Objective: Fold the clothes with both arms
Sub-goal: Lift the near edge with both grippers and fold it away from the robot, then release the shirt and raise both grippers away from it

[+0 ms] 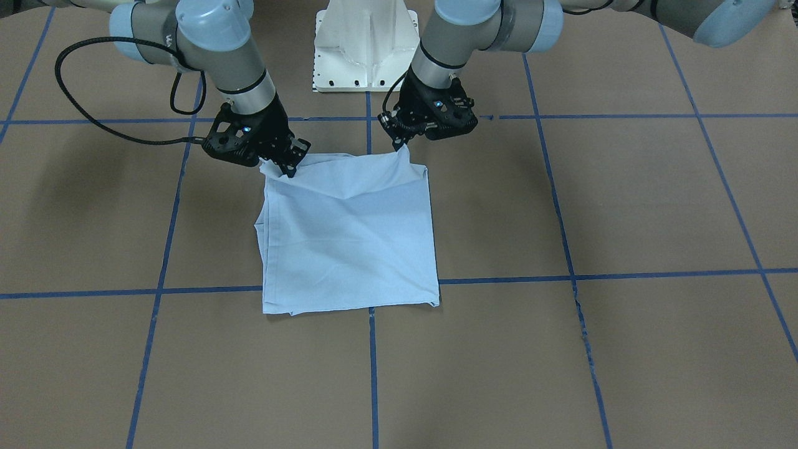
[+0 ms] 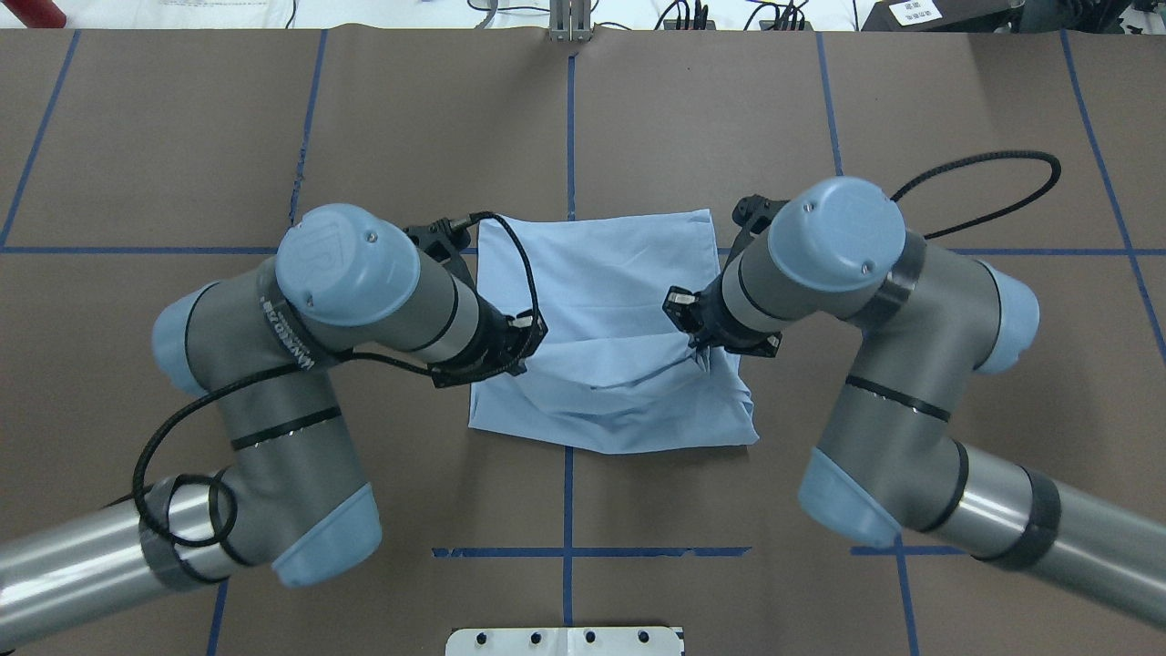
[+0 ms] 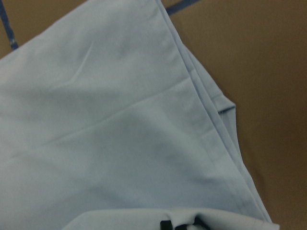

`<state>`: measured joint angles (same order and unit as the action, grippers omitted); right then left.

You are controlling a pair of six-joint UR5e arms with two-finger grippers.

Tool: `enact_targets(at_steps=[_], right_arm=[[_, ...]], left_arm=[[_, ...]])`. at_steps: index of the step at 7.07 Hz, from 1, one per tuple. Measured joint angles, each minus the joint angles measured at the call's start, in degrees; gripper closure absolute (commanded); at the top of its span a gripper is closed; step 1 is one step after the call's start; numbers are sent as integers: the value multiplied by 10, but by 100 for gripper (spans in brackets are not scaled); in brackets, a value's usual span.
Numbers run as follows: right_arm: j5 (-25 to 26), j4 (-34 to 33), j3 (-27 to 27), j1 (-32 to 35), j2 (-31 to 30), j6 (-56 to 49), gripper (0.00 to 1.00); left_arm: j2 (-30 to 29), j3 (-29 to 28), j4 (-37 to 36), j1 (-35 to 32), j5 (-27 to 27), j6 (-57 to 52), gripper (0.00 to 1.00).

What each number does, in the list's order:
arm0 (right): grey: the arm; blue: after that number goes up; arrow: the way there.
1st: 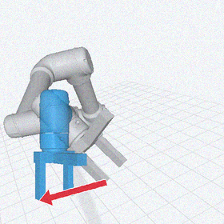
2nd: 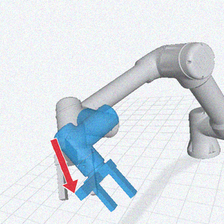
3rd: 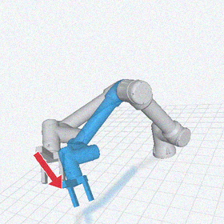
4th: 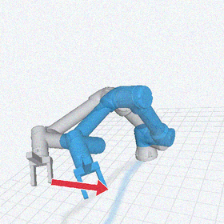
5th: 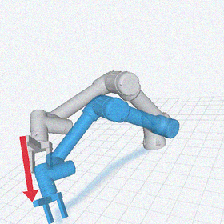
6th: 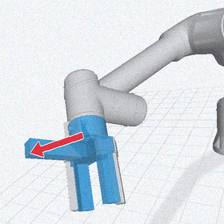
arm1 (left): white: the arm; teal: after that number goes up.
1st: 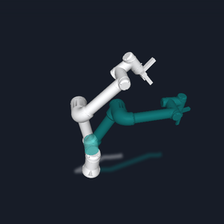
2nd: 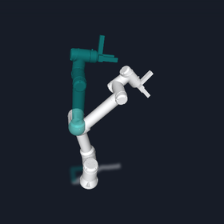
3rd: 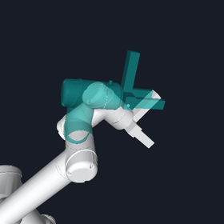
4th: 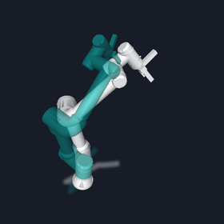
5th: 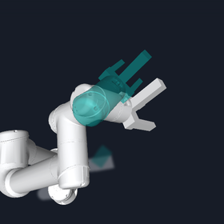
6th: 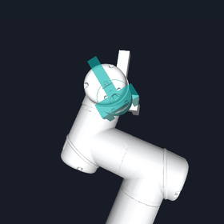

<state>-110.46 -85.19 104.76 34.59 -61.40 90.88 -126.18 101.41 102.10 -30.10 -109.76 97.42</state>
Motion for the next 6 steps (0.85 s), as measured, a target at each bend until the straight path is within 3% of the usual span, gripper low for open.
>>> enact_targets(at_steps=[1,2,3,4,6], right_arm=[[-17,0,-62,30,38,-20,100],[-34,11,-145,56,82,-40,64],[-52,45,-229,81,119,-57,1],[-65,86,-292,103,142,-75,0],[-81,123,-341,143,167,-121,0]], left_arm=[[-22,-53,28,-30,0,-20,100],[-57,-129,65,-63,0,-40,44],[-92,-221,128,-95,0,-52,0],[-110,-302,199,-122,1,-73,0],[-119,-373,261,-148,2,-123,0]])
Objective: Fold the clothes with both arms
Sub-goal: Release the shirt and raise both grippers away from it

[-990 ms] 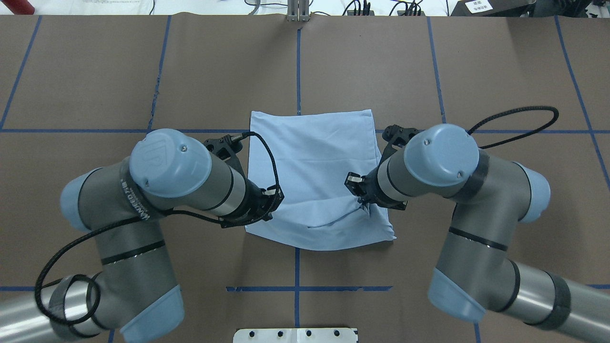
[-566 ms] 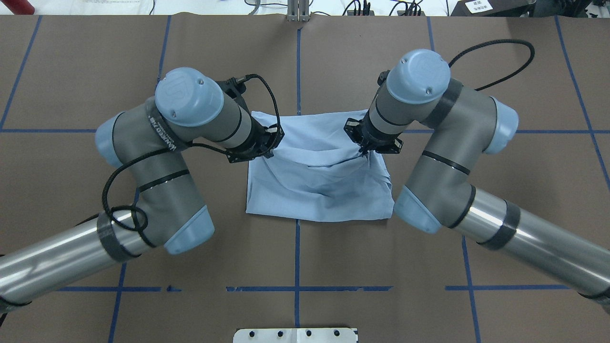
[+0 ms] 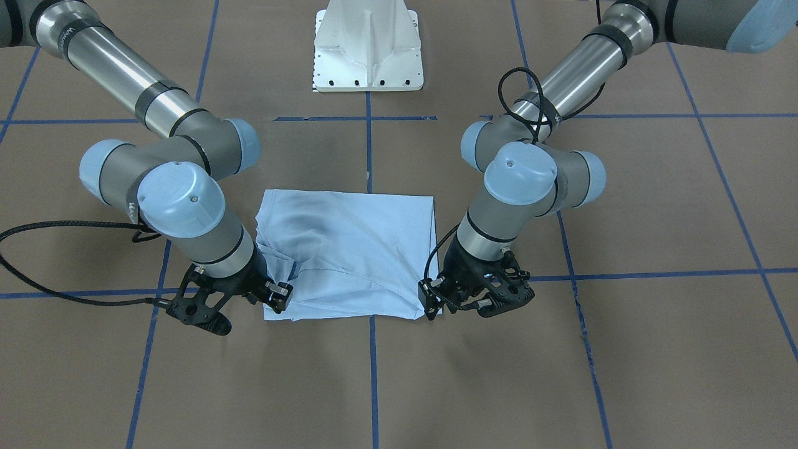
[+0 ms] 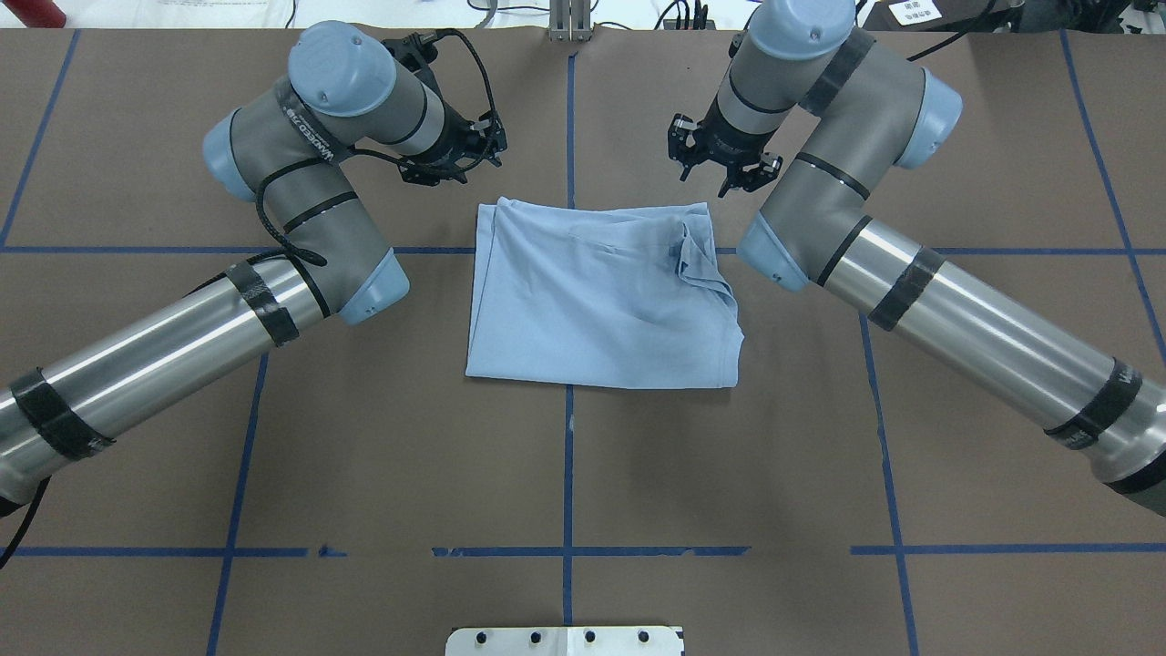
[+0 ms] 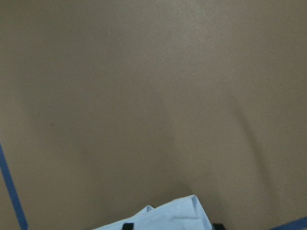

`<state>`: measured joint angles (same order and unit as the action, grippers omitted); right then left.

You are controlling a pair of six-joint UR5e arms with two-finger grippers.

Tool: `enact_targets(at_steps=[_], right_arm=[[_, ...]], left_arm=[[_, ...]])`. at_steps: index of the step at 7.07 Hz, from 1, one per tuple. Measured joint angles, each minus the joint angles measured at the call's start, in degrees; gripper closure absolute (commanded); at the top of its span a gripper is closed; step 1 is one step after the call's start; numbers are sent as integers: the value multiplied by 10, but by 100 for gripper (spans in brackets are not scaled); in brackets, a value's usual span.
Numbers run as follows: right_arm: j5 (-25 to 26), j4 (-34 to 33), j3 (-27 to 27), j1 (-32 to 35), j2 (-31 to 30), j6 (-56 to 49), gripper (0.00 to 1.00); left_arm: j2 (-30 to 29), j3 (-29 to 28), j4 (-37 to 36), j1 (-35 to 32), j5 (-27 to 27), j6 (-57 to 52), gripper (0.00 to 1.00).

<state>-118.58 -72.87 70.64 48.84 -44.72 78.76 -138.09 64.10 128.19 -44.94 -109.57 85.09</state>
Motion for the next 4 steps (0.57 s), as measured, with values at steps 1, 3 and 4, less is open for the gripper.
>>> enact_targets(at_steps=[1,3,4], right_arm=[[-13,2,-6,8,10,-9,0],[-40,-7,0,9,26,-13,0],[-41,-29,14,2,28,-14,0]], left_arm=[[0,-6,7,-3,-1,-8,0],[21,16,7,-17,-45,-40,0],[60,59,3,-33,-72,-65,0]])
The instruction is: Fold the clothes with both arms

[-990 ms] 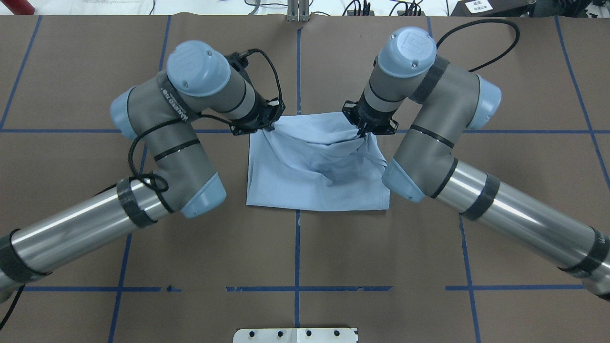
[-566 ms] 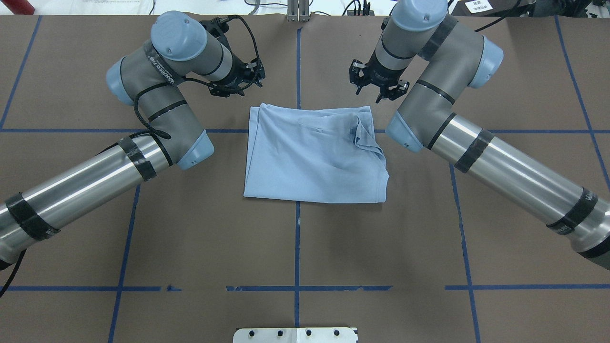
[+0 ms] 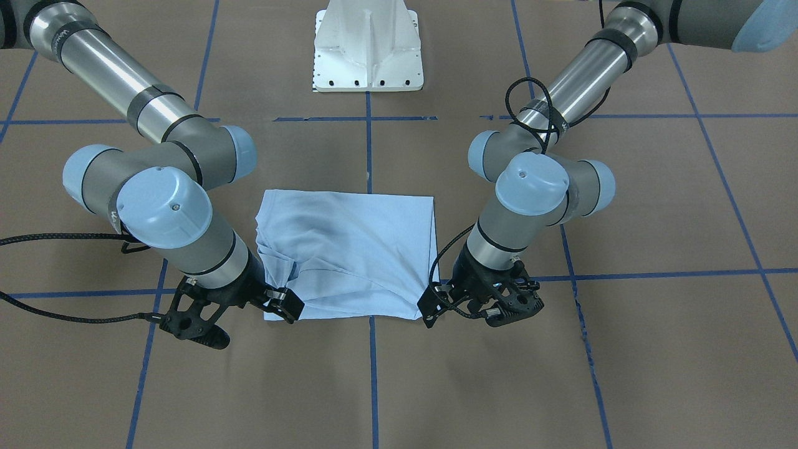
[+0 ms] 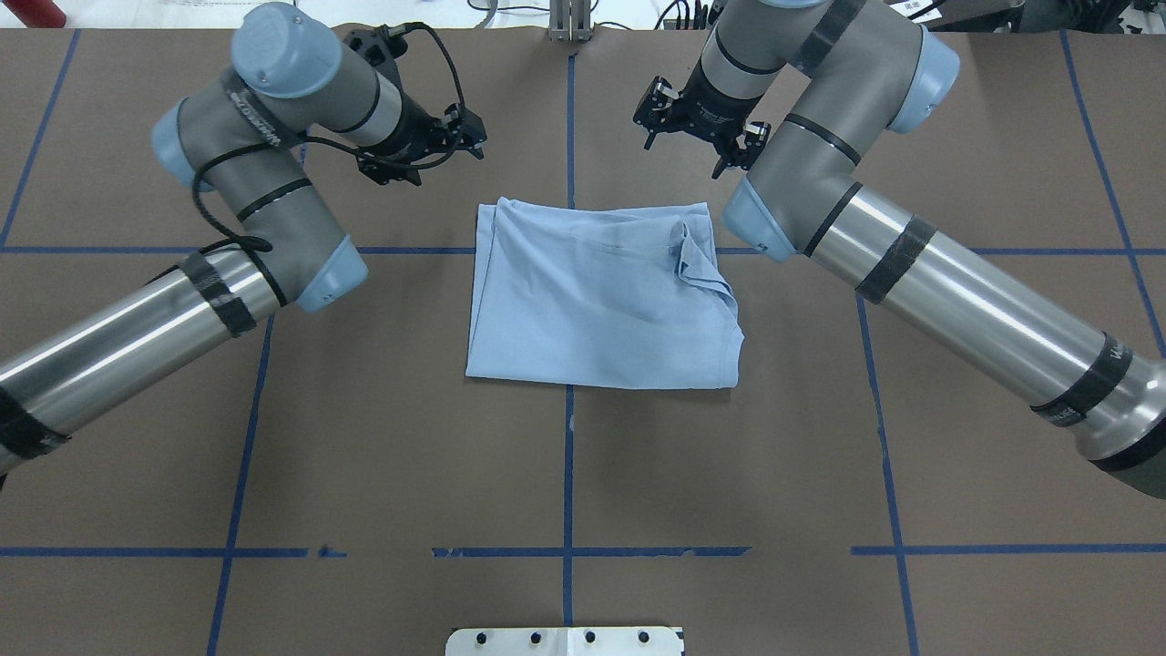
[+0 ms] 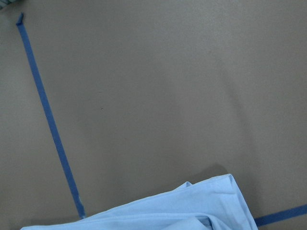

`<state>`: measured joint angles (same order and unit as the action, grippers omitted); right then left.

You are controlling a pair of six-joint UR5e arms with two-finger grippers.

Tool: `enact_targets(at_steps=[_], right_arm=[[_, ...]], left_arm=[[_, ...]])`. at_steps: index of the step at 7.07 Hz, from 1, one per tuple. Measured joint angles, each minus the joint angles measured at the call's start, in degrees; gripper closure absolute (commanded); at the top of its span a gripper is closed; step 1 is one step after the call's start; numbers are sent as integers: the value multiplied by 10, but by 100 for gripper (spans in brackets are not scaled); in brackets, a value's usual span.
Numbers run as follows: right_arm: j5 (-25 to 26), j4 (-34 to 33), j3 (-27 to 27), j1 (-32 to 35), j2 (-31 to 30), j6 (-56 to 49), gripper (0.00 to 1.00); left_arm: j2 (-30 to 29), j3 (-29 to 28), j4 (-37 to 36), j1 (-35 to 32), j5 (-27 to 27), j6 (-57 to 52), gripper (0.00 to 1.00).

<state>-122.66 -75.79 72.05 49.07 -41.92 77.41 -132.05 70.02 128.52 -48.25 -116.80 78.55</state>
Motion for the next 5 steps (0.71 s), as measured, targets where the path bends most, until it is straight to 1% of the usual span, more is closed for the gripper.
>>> enact_targets(at_steps=[1,2,4,5], right_arm=[[11,-25,11,-16,2,-2,0],[38,-40,17,-38,3,-8,0],[109,-57,25,-87,3,-32,0],[127,-64,33,-104,2,-42,1]], left_arm=[[42,48,-15,-21,-20,-33,0],[69,84,-52,-43,-32,-68,0],[84,127,-137,-78,-35,-126,0],[86,136,-154,-86,-35,-138,0]])
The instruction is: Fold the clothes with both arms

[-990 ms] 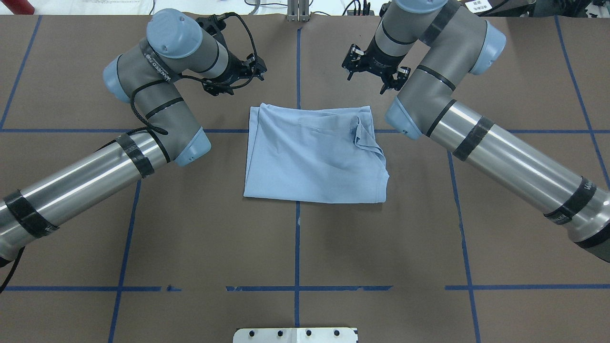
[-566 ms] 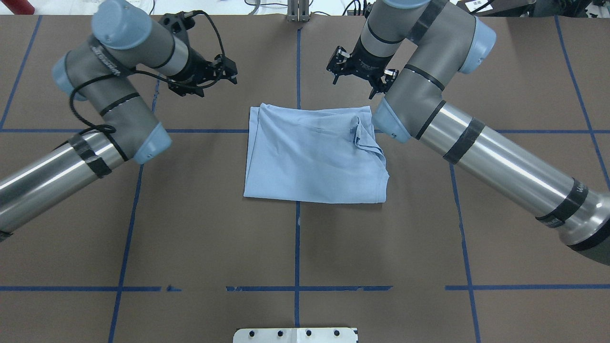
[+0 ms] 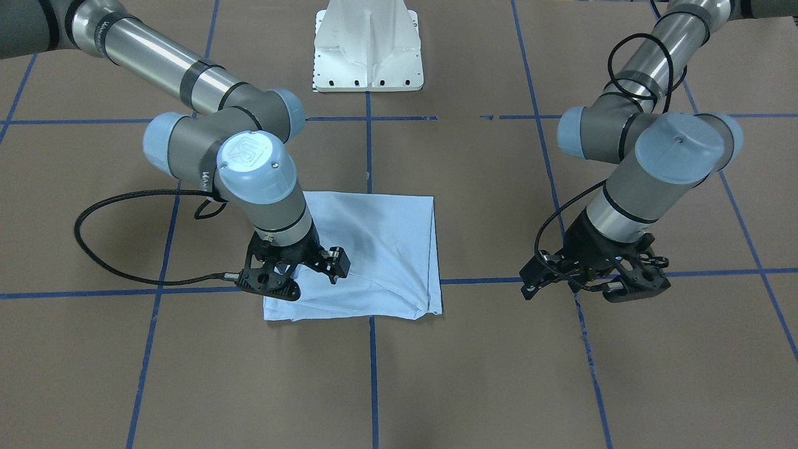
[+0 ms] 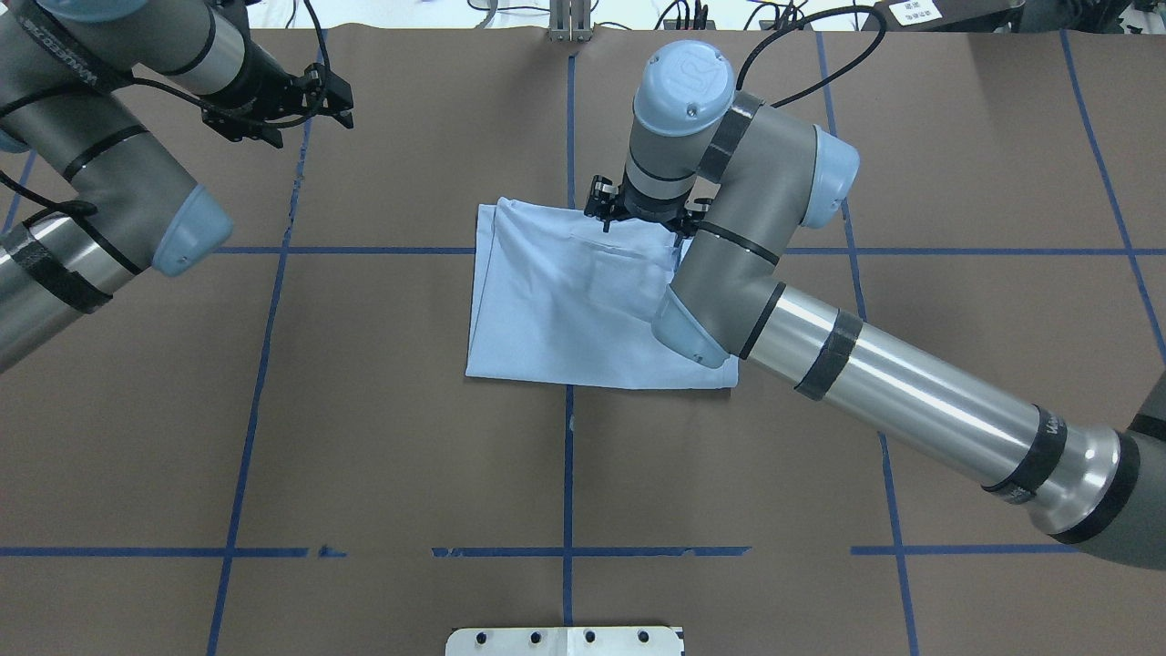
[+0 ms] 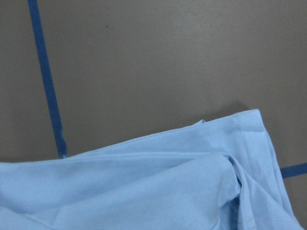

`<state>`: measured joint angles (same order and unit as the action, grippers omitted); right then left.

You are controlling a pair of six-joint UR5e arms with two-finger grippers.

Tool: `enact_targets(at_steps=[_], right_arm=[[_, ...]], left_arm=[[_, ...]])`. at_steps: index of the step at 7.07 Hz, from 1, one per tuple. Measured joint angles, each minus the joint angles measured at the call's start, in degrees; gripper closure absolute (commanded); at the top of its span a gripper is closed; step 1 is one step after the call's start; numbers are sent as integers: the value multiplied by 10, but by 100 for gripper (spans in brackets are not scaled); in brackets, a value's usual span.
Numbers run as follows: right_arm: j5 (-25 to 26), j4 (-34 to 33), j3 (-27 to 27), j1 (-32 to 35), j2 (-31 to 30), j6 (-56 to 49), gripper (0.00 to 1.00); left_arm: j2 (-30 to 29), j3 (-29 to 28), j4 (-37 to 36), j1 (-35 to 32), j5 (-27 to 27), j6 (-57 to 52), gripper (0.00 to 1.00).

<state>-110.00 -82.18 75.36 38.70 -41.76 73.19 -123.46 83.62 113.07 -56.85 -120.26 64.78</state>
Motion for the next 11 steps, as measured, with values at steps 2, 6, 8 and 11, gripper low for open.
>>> enact_targets(at_steps=[2,6,8,11], right_arm=[[20,-21,14,-18,-3,-8,1],[22,-77,49,-37,-23,-11,17],[24,-78,47,-46,-22,-12,30],[25,-76,44,-46,-23,-25,48]], left_arm=[[2,4,-10,-5,0,-6,0],[2,6,-11,-5,-1,-6,0],[2,6,-11,-5,-1,-5,0],[2,7,-10,-4,-2,-4,0]])
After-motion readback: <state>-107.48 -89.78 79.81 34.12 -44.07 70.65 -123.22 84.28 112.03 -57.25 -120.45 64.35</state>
